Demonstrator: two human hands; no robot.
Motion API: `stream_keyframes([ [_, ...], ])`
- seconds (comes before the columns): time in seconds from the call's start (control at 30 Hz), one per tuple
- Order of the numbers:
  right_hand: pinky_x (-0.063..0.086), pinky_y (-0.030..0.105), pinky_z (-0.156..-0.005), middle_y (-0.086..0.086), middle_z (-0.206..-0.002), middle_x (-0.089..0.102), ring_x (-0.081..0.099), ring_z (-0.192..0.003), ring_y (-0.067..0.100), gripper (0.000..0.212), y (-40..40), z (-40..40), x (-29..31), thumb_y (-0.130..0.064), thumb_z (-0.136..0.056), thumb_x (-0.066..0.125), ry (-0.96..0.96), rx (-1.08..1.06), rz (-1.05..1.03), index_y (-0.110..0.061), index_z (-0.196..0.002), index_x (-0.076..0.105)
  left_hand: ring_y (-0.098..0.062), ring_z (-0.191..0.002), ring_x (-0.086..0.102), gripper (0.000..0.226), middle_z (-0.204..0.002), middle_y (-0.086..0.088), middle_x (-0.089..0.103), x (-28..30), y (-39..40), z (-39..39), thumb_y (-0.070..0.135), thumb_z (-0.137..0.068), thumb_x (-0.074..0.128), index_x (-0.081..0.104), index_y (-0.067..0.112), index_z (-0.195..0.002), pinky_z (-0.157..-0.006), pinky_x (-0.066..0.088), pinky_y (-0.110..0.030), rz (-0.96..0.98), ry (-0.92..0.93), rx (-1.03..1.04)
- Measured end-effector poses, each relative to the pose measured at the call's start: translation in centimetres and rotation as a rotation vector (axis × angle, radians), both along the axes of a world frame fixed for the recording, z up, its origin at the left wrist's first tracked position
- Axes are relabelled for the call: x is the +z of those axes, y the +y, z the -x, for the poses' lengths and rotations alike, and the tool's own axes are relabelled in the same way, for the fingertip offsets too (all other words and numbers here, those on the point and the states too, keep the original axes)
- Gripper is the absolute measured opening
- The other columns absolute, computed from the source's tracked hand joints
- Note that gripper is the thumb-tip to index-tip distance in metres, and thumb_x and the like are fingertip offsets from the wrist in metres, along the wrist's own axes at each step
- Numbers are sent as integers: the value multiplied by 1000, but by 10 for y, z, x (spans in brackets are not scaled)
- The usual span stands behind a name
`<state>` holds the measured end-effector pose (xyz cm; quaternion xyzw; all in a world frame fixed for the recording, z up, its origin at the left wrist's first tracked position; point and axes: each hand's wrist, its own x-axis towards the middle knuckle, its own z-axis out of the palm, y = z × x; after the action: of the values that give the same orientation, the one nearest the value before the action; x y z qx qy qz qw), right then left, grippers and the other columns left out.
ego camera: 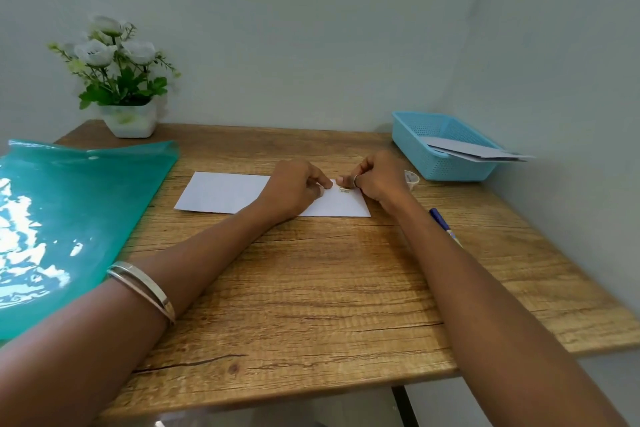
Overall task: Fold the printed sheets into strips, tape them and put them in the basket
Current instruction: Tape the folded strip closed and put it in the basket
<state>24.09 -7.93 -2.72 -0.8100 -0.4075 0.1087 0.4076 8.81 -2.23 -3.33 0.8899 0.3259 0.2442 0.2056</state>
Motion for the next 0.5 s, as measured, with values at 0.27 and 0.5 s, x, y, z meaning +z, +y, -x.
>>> stream_keyframes([
  [0.27, 46, 30, -68, 4, -84, 71, 63, -84, 17, 26, 10, 1, -5, -30, -72, 82, -66, -65, 5, -9, -78, 69, -18, -105, 57, 24, -123, -4, 64, 1, 1, 1, 11, -89, 62, 71, 15, -111, -85, 37, -17, 19, 0, 0],
  [0.5, 54, 43, -82, 12, -80, 71, 60, -70, 18, 31, 1, -4, -1, -35, -80, 73, 28, -60, -89, -5, -77, 67, -17, -107, 57, 25, -123, -4, 64, 1, 2, 0, 9, -88, 62, 71, 15, -111, -88, 38, -18, 55, -19, 2],
])
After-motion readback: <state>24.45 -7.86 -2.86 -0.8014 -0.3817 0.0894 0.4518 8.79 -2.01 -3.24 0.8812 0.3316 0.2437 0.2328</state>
